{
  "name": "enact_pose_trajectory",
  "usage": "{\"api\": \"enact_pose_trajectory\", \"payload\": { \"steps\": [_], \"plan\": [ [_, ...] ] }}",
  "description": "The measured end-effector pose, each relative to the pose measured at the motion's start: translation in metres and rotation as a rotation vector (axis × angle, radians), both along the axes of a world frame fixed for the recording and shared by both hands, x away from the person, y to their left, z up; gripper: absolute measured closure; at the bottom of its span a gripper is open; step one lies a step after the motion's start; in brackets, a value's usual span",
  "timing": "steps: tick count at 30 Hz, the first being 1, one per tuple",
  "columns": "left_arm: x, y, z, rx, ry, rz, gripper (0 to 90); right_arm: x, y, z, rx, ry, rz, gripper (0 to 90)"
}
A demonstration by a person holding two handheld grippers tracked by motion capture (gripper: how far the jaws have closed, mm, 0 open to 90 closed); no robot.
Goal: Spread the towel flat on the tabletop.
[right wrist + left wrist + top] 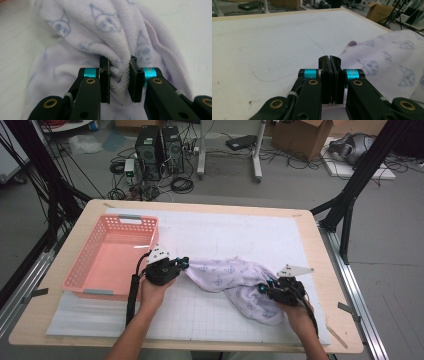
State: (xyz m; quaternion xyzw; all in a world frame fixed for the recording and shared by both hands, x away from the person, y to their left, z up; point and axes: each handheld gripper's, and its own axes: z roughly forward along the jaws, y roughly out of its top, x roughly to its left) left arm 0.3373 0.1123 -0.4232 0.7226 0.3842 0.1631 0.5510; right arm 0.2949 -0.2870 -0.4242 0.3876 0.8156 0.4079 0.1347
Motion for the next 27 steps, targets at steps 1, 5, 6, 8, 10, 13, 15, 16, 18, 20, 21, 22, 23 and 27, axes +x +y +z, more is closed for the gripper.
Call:
{"api": "enact_pose_trajectory", "payload": {
  "steps": [1,5,6,8,10,13,15,16,18,20,21,22,23,27],
  "plan": [
    [0.000,0.000,0.000,0.000,0.000,0.000,87.8,-0.006,-0.004,0.000,0.004,0.008,0.014,75.9],
    [-0.003,-0.007,0.002,-0.005,-0.009,-0.036,87.8,-0.038,-0.018,0.002,0.029,0.034,0.083,75.6],
    [-0.004,-0.013,0.003,0.008,-0.014,-0.055,87.8,-0.045,-0.019,0.004,0.041,0.054,0.103,74.1],
    [-0.003,-0.019,0.002,0.021,-0.013,-0.073,87.7,-0.048,-0.019,0.009,0.054,0.063,0.115,66.9],
    [-0.003,-0.024,0.002,0.042,-0.017,-0.084,87.7,-0.045,-0.018,0.020,0.064,0.032,0.107,57.3],
    [-0.003,-0.030,0.000,0.057,-0.018,-0.096,87.7,-0.036,-0.016,0.037,0.089,-0.037,0.101,51.2],
    [-0.002,-0.030,-0.001,0.058,-0.016,-0.098,87.7,-0.024,-0.012,0.048,0.088,-0.080,0.098,49.8],
    [-0.002,-0.031,-0.002,0.068,-0.014,-0.101,87.7,-0.014,-0.009,0.053,0.075,-0.100,0.094,50.2],
    [-0.002,-0.031,-0.002,0.082,-0.013,-0.110,87.6,0.004,-0.001,0.059,0.048,-0.108,0.094,51.9],
    [-0.003,-0.031,-0.002,0.086,-0.014,-0.118,87.6,0.026,0.009,0.061,0.004,-0.098,0.107,55.3],
    [-0.004,-0.030,-0.002,0.089,-0.015,-0.121,87.5,0.034,0.013,0.061,-0.008,-0.094,0.117,59.3],
    [-0.005,-0.030,-0.002,0.092,-0.015,-0.125,87.5,0.044,0.017,0.060,-0.025,-0.079,0.129,61.7],
    [-0.006,-0.030,-0.002,0.101,-0.014,-0.129,87.4,0.052,0.022,0.060,-0.041,-0.066,0.138,63.9],
    [-0.007,-0.031,-0.005,0.128,-0.005,-0.138,87.4,0.081,0.045,0.054,-0.097,-0.010,0.204,69.6]
  ]
}}
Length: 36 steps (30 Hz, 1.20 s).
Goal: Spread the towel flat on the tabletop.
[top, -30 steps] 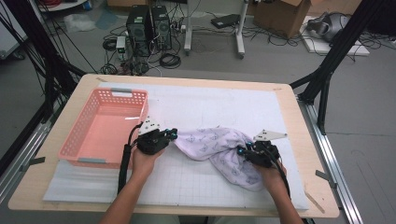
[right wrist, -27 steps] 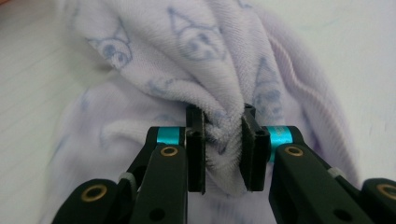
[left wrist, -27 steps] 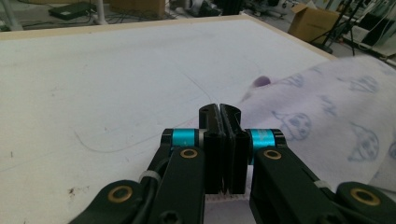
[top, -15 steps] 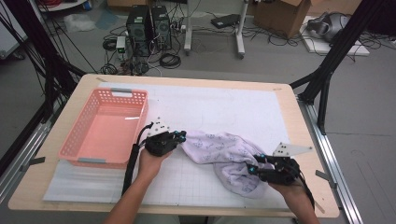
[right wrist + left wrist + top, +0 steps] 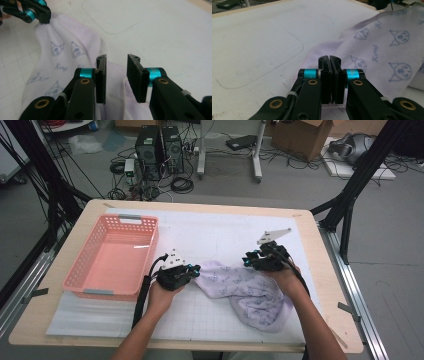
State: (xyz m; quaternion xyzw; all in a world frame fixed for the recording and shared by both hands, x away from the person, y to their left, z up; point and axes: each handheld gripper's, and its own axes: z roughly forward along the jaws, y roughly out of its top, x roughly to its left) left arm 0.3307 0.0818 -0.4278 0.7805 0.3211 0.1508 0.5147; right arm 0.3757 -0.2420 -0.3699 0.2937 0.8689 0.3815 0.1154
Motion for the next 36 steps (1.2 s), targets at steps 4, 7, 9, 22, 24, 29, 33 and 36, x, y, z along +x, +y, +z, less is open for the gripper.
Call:
{"api": "enact_pose_trajectory", "payload": {
  "steps": [4,7,9,22,24,29,33,36],
  "plan": [
    [0.000,-0.001,-0.001,0.007,0.001,-0.002,87.5,0.022,0.024,-0.012,-0.067,0.065,0.072,67.9],
    [0.001,0.000,-0.001,0.013,0.006,0.005,87.5,0.034,0.041,-0.028,-0.070,0.138,0.105,55.4],
    [0.001,0.002,-0.001,0.016,0.002,0.019,87.5,0.037,0.051,-0.038,-0.092,0.179,0.135,51.4],
    [0.003,0.010,0.003,-0.029,-0.035,0.076,87.6,0.033,0.058,-0.036,-0.135,0.154,0.174,80.2],
    [0.003,0.011,0.004,-0.049,-0.046,0.079,87.5,0.038,0.042,-0.020,-0.034,0.063,0.050,80.1],
    [0.004,0.008,0.007,-0.142,-0.089,0.150,60.5,0.047,0.018,0.000,0.006,-0.060,-0.124,80.7],
    [0.005,0.002,0.003,-0.119,-0.054,0.115,55.1,0.054,-0.003,0.007,0.039,-0.134,-0.306,80.9],
    [0.006,-0.002,0.000,-0.125,-0.022,0.106,48.4,0.056,-0.019,0.009,0.004,-0.202,-0.469,80.7]
  ]
}}
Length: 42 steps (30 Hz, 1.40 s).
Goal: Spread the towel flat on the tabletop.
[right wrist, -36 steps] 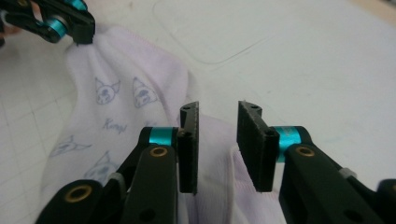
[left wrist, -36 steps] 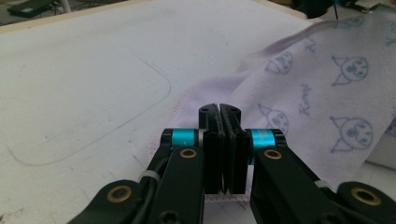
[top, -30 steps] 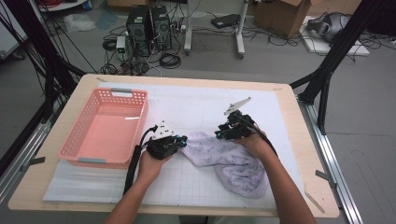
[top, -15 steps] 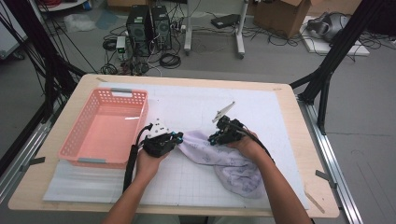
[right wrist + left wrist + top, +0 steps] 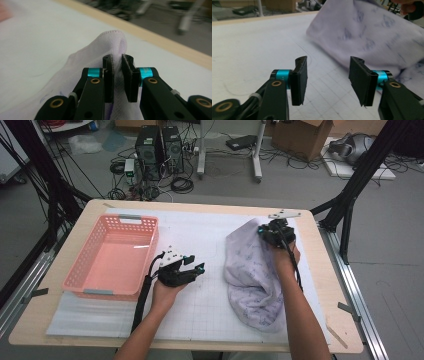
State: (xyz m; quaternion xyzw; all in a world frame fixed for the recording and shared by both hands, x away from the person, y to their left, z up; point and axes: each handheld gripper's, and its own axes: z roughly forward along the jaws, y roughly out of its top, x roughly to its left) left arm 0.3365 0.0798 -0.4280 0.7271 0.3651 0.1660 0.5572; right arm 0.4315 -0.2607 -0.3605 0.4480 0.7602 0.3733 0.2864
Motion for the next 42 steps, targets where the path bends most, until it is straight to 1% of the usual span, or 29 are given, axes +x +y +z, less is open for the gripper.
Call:
{"api": "enact_pose_trajectory", "payload": {
  "steps": [1,3,4,5,6,7,12,13,14,15,16,17,18,19,21,22,23,24,27,29,31,33,36,37,38,39,40,41,42],
  "plan": [
    [0.002,-0.004,-0.003,-0.008,0.033,-0.023,46.5,-0.001,-0.007,0.002,-0.001,-0.039,-0.086,80.7],
    [0.002,-0.010,-0.006,-0.006,0.055,-0.047,44.7,-0.003,-0.017,0.004,0.052,-0.060,-0.157,79.2],
    [0.002,-0.010,-0.006,-0.006,0.055,-0.047,43.9,-0.002,-0.021,0.003,0.064,-0.044,-0.167,76.8],
    [0.003,-0.017,-0.007,-0.003,0.072,-0.074,43.3,-0.001,-0.024,0.001,0.072,-0.014,-0.157,70.8],
    [0.003,-0.017,-0.007,-0.003,0.072,-0.074,43.0,-0.001,-0.024,0.001,0.072,-0.014,-0.157,70.8],
    [0.004,-0.025,-0.008,0.013,0.083,-0.101,42.4,-0.005,-0.025,0.000,0.056,-0.012,-0.140,61.3],
    [0.007,-0.049,-0.011,0.076,0.118,-0.167,41.6,-0.023,-0.030,0.001,0.059,-0.026,-0.092,56.5],
    [0.009,-0.062,-0.010,0.078,0.130,-0.193,41.4,-0.035,-0.035,0.002,0.049,-0.024,-0.068,55.3],
    [0.009,-0.062,-0.010,0.078,0.130,-0.193,40.2,-0.040,-0.037,0.002,0.050,-0.033,-0.061,55.3],
    [0.010,-0.074,-0.010,0.094,0.130,-0.220,38.8,-0.049,-0.041,0.002,0.070,-0.031,-0.041,55.1],
    [0.010,-0.074,-0.010,0.094,0.130,-0.220,38.9,-0.049,-0.041,0.002,0.070,-0.031,-0.041,55.1],
    [0.010,-0.087,-0.012,0.106,0.131,-0.256,39.1,-0.065,-0.049,-0.001,0.072,-0.023,-0.019,54.3],
    [0.010,-0.087,-0.012,0.106,0.131,-0.256,39.1,-0.065,-0.049,-0.001,0.072,-0.023,-0.019,54.3],
    [0.009,-0.098,-0.015,0.139,0.145,-0.280,39.5,-0.083,-0.057,-0.006,0.084,-0.012,-0.003,53.1],
    [0.009,-0.106,-0.017,0.167,0.144,-0.293,41.2,-0.103,-0.066,-0.013,0.079,-0.012,0.015,52.8],
    [0.009,-0.106,-0.017,0.167,0.144,-0.293,41.3,-0.103,-0.066,-0.013,0.079,-0.012,0.015,52.8],
    [0.011,-0.113,-0.019,0.191,0.142,-0.290,43.0,-0.120,-0.075,-0.021,0.064,0.006,0.010,51.2],
    [0.011,-0.113,-0.019,0.191,0.142,-0.290,44.7,-0.120,-0.075,-0.021,0.064,0.006,0.010,51.2],
    [0.014,-0.123,-0.021,0.222,0.122,-0.294,55.6,-0.144,-0.087,-0.039,0.072,0.046,0.011,48.2],
    [0.016,-0.124,-0.021,0.223,0.109,-0.305,69.9,-0.152,-0.088,-0.047,0.094,0.050,0.026,47.7],
    [0.018,-0.119,-0.019,0.211,0.105,-0.294,76.9,-0.157,-0.087,-0.054,0.098,0.065,0.031,47.4],
    [0.022,-0.108,-0.016,0.195,0.126,-0.273,77.7,-0.159,-0.087,-0.060,0.115,0.072,0.032,47.3],
    [0.024,-0.094,-0.013,0.190,0.118,-0.243,77.8,-0.160,-0.087,-0.065,0.138,0.079,0.027,46.1],
    [0.025,-0.077,-0.010,0.182,0.121,-0.191,77.8,-0.159,-0.084,-0.067,0.140,0.104,0.034,44.4],
    [0.025,-0.077,-0.010,0.182,0.121,-0.191,77.8,-0.159,-0.084,-0.067,0.140,0.104,0.034,44.4],
    [0.026,-0.060,-0.007,0.177,0.121,-0.138,77.9,-0.159,-0.080,-0.068,0.139,0.100,0.055,44.7],
    [0.026,-0.060,-0.007,0.177,0.121,-0.138,78.0,-0.159,-0.080,-0.068,0.139,0.100,0.055,44.7],
    [0.026,-0.043,-0.003,0.156,0.119,-0.081,78.1,-0.158,-0.074,-0.068,0.142,0.103,0.068,44.7],
    [0.026,-0.043,-0.003,0.156,0.119,-0.081,78.2,-0.157,-0.072,-0.068,0.142,0.100,0.071,44.7]
  ]
}}
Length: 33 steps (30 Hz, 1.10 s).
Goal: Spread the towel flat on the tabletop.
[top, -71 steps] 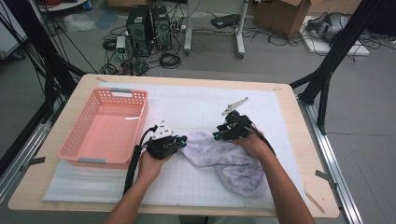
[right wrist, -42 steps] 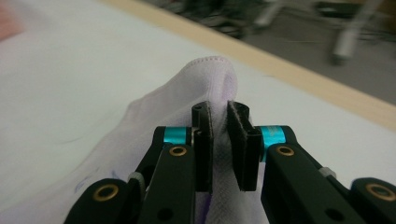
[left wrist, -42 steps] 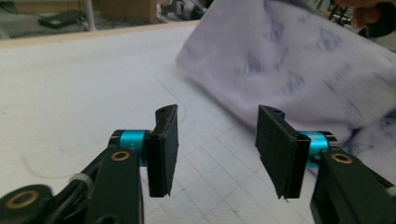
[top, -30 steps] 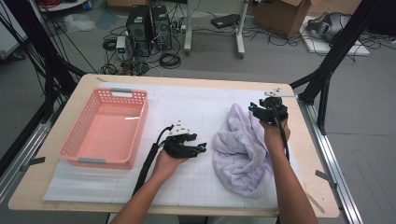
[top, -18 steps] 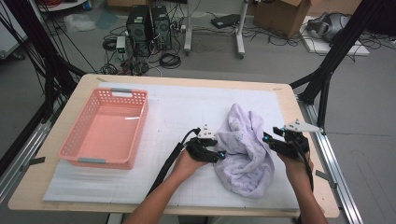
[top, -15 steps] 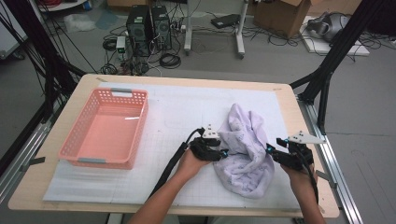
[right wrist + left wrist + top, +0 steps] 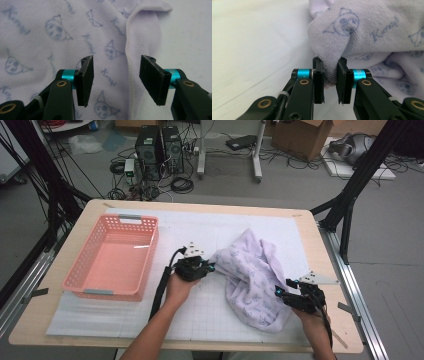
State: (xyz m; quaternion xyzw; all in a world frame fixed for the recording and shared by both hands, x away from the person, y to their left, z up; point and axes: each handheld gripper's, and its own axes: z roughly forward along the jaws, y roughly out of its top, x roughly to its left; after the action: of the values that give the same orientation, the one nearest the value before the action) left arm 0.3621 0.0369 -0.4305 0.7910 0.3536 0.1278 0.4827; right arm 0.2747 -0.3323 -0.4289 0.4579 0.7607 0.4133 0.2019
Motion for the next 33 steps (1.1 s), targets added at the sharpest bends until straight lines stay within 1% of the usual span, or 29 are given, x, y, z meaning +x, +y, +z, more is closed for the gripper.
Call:
{"api": "enact_pose_trajectory", "payload": {
  "steps": [1,2,3,4,5,6,7,8,9,10,11,12,13,14,15,16,17,18,19,20,22,25,26,27,29,30,31,32,33],
  "plan": [
    [-0.002,0.016,0.004,-0.008,0.001,0.043,78.3,0.001,0.004,0.000,-0.001,0.002,0.014,44.6],
    [-0.002,0.016,0.004,-0.008,0.001,0.043,78.3,0.002,0.006,0.000,0.002,0.002,0.020,44.5],
    [-0.008,0.028,0.007,-0.005,-0.006,0.068,78.3,0.004,0.011,0.000,0.011,0.006,0.031,44.5],
    [-0.008,0.028,0.007,-0.005,-0.006,0.068,78.3,0.004,0.011,0.000,0.011,0.006,0.031,44.5],
    [-0.014,0.037,0.009,0.010,-0.019,0.083,78.3,0.008,0.019,0.001,0.022,0.005,0.053,43.9],
    [-0.014,0.037,0.009,0.010,-0.019,0.083,78.3,0.008,0.019,0.001,0.022,0.005,0.053,43.9],
    [-0.020,0.045,0.009,0.011,-0.018,0.091,78.3,0.012,0.029,0.001,0.033,0.009,0.082,43.0],
    [-0.020,0.045,0.009,0.011,-0.018,0.091,78.2,0.014,0.033,0.001,0.037,0.009,0.090,42.7],
    [-0.025,0.050,0.009,0.010,-0.019,0.098,78.2,0.018,0.041,0.000,0.038,0.019,0.115,42.4],
    [-0.025,0.050,0.009,0.010,-0.019,0.098,78.2,0.020,0.046,-0.001,0.036,0.030,0.128,42.0],
    [-0.029,0.054,0.008,0.012,-0.024,0.098,78.2,0.024,0.055,-0.004,0.024,0.041,0.152,42.0],
    [-0.029,0.054,0.008,0.012,-0.024,0.098,78.1,0.024,0.055,-0.004,0.024,0.041,0.152,42.0],
    [-0.033,0.057,0.007,0.008,-0.016,0.093,78.1,0.030,0.067,-0.009,-0.018,0.061,0.183,42.9],
    [-0.033,0.057,0.007,0.008,-0.016,0.093,78.0,0.032,0.072,-0.011,-0.047,0.064,0.189,45.0],
    [-0.034,0.059,0.005,0.002,-0.012,0.093,78.0,0.034,0.077,-0.014,-0.095,0.073,0.203,54.4],
    [-0.034,0.059,0.005,0.002,-0.012,0.093,77.9,0.034,0.077,-0.014,-0.095,0.073,0.203,54.4],
    [-0.034,0.060,0.004,0.002,-0.005,0.093,77.9,0.038,0.077,-0.014,-0.074,0.092,0.256,81.1],
    [-0.034,0.060,0.004,0.002,-0.005,0.093,77.9,0.038,0.077,-0.014,-0.074,0.092,0.256,81.1],
    [-0.034,0.060,0.005,-0.008,-0.010,0.090,77.9,0.039,0.077,-0.010,-0.132,0.077,0.251,85.1],
    [-0.034,0.060,0.005,-0.008,-0.010,0.090,77.8,0.039,0.077,-0.010,-0.132,0.077,0.251,85.1],
    [-0.033,0.060,0.004,-0.009,-0.012,0.090,77.4,0.046,0.070,-0.002,-0.118,0.033,0.211,86.0],
    [-0.031,0.057,0.002,-0.025,-0.009,0.093,75.5,0.058,0.056,0.009,-0.077,-0.027,0.105,86.5],
    [-0.031,0.057,0.002,-0.025,-0.009,0.093,73.3,0.061,0.053,0.011,-0.074,-0.047,0.073,86.5],
    [-0.030,0.054,0.001,-0.042,-0.011,0.111,67.3,0.065,0.049,0.013,-0.058,-0.064,0.035,86.5],
    [-0.029,0.052,0.000,-0.060,-0.017,0.121,57.7,0.073,0.041,0.019,-0.043,-0.103,-0.055,86.5],
    [-0.029,0.052,0.000,-0.060,-0.017,0.121,54.9,0.075,0.039,0.020,-0.044,-0.112,-0.084,86.5],
    [-0.029,0.051,0.000,-0.062,-0.019,0.118,52.7,0.080,0.036,0.021,-0.056,-0.123,-0.130,86.5],
    [-0.029,0.050,0.000,-0.064,-0.020,0.111,52.7,0.080,0.036,0.021,-0.056,-0.123,-0.130,86.5],
    [-0.029,0.048,-0.001,-0.065,-0.026,0.095,48.6,0.086,0.029,0.022,-0.069,-0.127,-0.197,86.4]
  ]
}}
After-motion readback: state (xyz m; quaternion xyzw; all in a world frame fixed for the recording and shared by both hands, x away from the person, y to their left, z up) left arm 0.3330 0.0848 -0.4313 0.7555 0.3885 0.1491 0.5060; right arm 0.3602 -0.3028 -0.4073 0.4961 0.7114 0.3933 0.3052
